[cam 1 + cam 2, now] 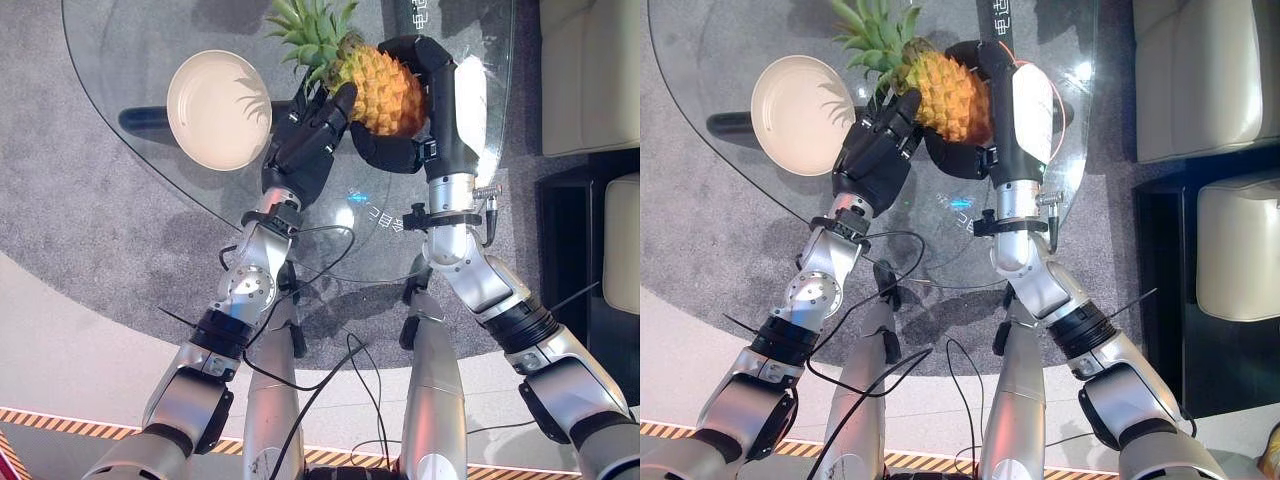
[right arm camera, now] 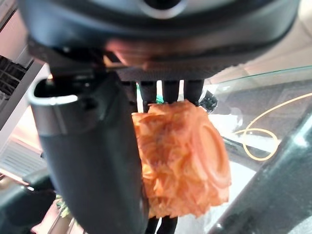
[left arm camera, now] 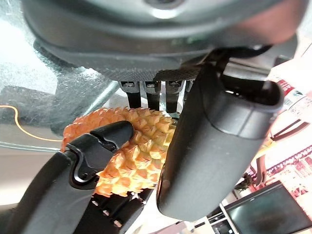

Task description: Pick up the fruit to the plate

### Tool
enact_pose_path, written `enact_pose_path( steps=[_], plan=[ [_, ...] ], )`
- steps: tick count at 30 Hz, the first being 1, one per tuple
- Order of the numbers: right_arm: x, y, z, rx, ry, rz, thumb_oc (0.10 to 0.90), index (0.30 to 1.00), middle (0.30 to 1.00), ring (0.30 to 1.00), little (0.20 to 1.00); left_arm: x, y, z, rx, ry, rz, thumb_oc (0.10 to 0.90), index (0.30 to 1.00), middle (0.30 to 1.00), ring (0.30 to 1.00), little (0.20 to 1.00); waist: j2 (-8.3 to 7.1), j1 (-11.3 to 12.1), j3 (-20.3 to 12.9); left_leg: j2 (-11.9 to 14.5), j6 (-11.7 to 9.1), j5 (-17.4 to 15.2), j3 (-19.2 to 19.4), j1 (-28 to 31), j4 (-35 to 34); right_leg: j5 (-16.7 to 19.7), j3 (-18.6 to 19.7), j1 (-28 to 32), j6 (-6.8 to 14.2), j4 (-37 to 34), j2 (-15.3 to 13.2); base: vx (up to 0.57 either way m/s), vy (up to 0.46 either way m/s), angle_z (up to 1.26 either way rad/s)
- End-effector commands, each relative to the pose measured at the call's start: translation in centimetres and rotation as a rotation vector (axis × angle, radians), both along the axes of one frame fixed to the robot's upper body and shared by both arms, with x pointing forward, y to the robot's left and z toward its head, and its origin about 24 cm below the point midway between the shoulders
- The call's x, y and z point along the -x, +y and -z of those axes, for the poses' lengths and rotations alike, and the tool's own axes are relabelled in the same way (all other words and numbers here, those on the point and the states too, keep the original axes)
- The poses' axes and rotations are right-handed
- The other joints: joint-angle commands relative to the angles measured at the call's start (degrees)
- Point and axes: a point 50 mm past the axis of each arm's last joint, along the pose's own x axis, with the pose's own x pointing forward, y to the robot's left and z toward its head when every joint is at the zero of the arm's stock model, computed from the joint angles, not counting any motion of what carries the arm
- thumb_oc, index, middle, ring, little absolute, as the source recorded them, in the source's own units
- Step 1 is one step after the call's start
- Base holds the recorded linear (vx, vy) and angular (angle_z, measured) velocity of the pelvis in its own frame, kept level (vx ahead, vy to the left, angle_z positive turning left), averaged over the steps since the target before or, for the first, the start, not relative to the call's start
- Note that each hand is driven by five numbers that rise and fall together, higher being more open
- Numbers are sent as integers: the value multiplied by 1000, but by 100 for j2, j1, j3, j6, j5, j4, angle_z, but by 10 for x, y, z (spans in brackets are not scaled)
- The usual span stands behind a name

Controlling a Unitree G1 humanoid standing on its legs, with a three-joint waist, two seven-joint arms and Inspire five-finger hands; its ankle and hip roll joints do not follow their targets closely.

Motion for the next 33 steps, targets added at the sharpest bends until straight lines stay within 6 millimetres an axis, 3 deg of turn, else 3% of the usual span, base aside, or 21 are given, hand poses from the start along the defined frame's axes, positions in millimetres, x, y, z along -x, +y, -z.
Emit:
enact_pose_path(
  steps=[1,33],
  plan=[
    [50,39,-74,-11,-376,-270,100,300,300,300,200,15,-20,-57,83,-273,135,800,900,900,900,900,54,-73,-121,126,-202,-260,-348,-246,540,277,-227,347,224,-447,-195,0,0,0],
    [54,39,-68,200,-385,-347,100,300,300,300,200,25,17,-72,304,-389,-22,800,900,900,900,900,-34,-11,-121,90,-211,-326,-494,-394,673,219,-273,261,230,-337,-185,1,-2,0]
  ],
)
